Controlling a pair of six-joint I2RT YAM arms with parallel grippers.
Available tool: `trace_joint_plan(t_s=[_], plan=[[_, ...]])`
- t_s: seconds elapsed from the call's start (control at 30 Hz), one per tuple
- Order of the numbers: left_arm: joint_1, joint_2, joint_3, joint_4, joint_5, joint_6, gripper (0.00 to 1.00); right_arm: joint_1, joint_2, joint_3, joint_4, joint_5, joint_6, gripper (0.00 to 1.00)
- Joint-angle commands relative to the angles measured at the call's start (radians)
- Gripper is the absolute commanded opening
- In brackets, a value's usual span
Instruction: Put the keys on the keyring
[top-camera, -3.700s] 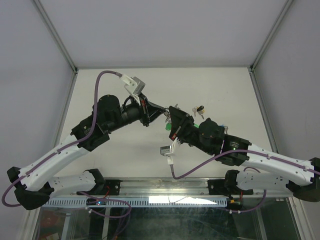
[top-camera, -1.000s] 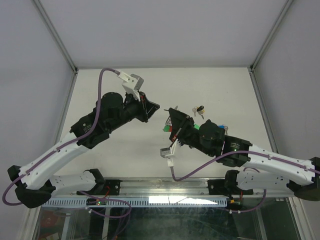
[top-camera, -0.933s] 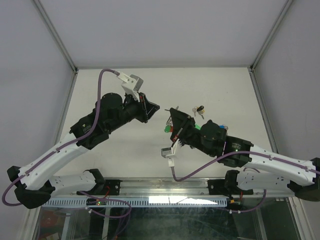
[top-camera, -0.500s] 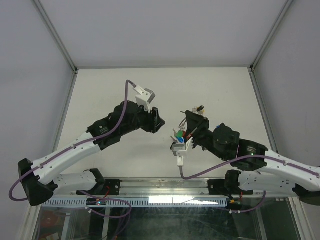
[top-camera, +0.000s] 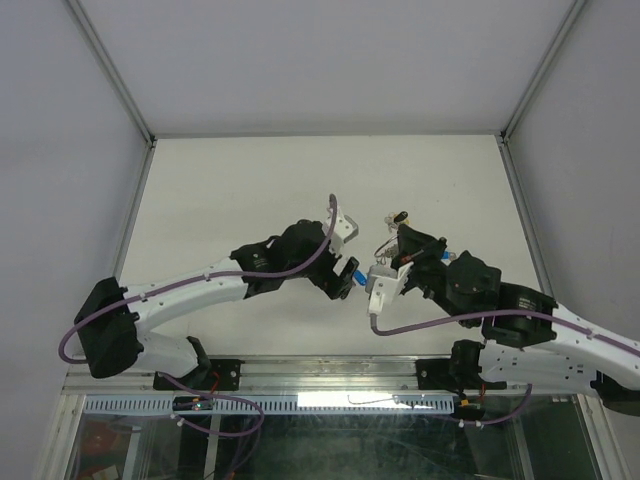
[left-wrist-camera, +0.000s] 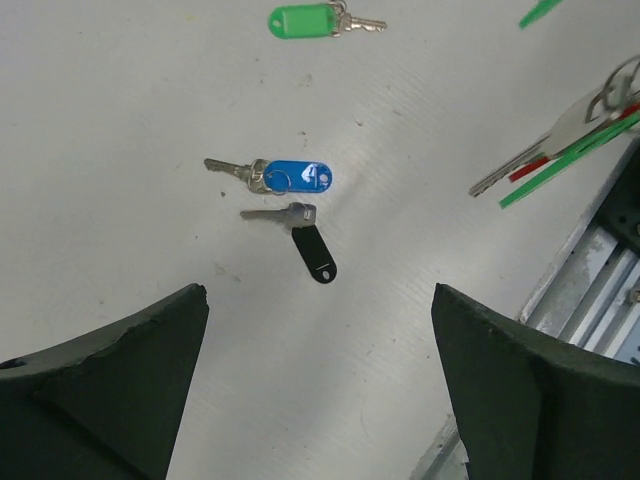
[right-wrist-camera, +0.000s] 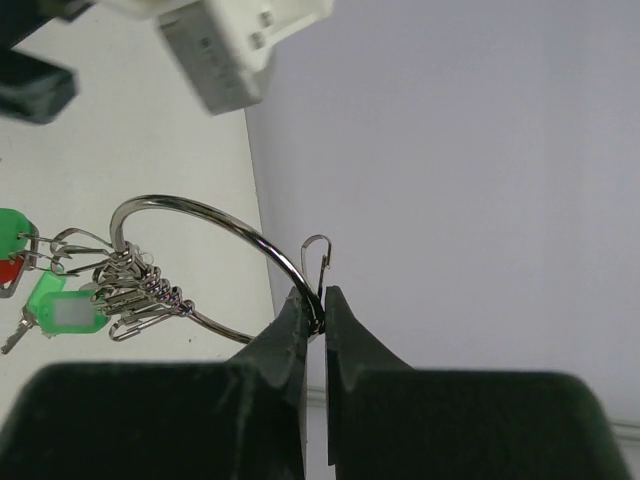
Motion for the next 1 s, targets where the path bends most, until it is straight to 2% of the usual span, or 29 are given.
trace_joint_plan(t_s=[0.0,0.23,0.43,0.6,0.97], plan=[[-0.045,0.065,0.035,0.032,-0.080,0.154,0.93,0.005,-0.059,0.096,0.016,0.093,0.133,0.00],[-0.100,0.135,0.004,0.141,-0.163,0.335,0.92,0.006,-0.120,0.120,-0.073,0.115,0.253,0.00],[-0.110,0.156,-0.063,0.290,-0.124,0.482,0.88,0.007,-0.173,0.138,-0.042,0.130,0.305,0.00],[-0.119,0.242,-0.036,0.287,-0.106,0.532,0.81,0.005,-0.186,0.146,-0.044,0.147,0.323,0.00],[-0.141,0.333,-0.013,0.330,-0.126,0.606,0.77,0.005,-0.221,0.147,-0.035,0.160,0.351,0.00]])
